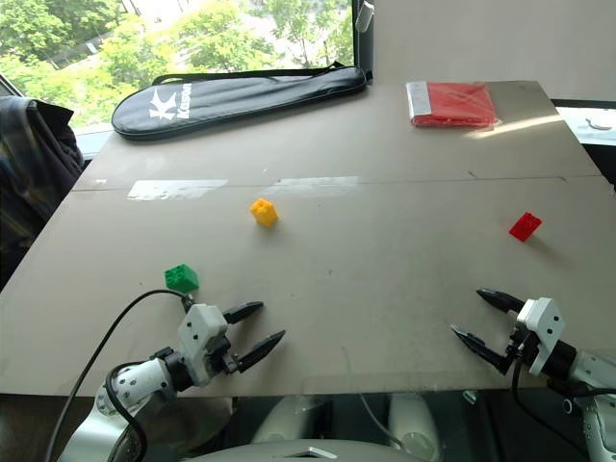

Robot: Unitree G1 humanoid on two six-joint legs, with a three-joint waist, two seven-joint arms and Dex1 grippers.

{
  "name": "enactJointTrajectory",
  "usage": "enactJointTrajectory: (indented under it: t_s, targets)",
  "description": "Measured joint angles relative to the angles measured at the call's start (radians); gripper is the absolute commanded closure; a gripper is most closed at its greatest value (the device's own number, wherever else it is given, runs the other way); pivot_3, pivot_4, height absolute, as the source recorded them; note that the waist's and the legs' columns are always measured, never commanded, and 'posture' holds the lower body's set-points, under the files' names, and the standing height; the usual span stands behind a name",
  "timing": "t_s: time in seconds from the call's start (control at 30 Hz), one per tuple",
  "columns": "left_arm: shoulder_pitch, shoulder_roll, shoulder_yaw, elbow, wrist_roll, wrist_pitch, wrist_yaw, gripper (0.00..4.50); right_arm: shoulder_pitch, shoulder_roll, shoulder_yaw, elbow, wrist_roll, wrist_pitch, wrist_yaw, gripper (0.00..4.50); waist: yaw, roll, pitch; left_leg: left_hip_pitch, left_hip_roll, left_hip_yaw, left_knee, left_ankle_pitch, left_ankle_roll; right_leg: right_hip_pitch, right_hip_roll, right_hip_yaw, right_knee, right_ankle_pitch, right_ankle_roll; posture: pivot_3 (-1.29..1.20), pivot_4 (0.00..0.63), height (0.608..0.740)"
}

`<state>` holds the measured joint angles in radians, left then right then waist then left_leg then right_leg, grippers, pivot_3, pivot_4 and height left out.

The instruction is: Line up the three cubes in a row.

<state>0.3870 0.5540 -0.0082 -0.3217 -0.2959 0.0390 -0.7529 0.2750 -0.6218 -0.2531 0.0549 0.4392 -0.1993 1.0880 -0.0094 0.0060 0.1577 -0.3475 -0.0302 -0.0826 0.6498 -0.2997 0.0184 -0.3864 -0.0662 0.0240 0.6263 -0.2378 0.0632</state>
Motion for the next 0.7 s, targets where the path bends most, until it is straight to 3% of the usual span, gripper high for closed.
enactJointTrajectory:
  t_s: [0.7]
  targets:
    - [-0.005, -0.015, 0.007, 0.017, -0.018, -0.007, -0.014, 0.70, 0.003, 0.002, 0.001, -0.011, 0.000, 0.000, -0.008, 0.00, 0.001, 0.001, -0.001, 0.000, 0.000, 0.000, 0.000, 0.000, 0.000, 0.000, 0.000, 0.000, 0.000, 0.000, -0.001, 0.00, 0.150, 0.740]
